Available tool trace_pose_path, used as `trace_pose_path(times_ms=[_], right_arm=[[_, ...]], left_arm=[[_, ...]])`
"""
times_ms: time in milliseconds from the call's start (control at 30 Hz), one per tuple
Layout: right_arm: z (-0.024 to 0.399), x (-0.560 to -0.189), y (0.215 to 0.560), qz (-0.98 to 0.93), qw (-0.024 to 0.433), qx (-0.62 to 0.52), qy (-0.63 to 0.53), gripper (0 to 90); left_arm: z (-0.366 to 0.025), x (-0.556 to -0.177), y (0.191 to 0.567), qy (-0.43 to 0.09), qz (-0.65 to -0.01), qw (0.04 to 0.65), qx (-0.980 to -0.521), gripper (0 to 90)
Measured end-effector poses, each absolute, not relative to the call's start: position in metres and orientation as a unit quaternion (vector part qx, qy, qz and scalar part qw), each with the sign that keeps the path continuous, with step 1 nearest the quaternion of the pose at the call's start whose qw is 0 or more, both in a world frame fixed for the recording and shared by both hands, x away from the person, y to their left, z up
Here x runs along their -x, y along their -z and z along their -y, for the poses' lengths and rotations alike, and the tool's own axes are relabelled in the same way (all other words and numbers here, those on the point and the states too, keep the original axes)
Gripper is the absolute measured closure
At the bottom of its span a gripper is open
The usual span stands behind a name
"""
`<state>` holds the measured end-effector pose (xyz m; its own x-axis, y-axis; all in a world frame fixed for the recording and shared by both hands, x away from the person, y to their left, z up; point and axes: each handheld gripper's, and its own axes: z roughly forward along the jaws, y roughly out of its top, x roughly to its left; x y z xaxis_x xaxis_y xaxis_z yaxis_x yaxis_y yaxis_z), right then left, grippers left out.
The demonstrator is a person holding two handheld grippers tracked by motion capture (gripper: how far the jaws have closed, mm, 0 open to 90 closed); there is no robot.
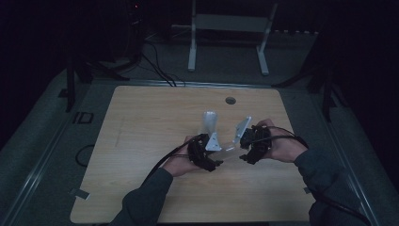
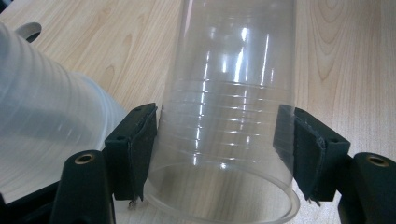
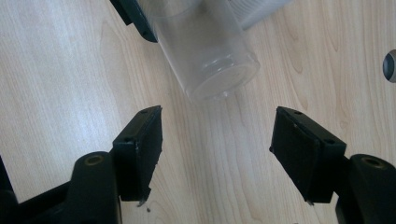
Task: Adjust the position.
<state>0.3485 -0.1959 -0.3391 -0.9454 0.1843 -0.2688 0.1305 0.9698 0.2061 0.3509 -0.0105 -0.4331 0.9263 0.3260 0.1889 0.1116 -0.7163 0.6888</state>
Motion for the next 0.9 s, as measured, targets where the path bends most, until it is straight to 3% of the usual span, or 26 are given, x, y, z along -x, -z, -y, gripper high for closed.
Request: trace_pose_path(times_ms=[900], right_arm=[[0.185, -0.351, 0.345, -0.987, 0.124, -0.065, -0.074, 31.4]], left_arm=[[0.015, -0.343, 0.427, -0.160, -0.100, 0.359, -0.914, 31.3]])
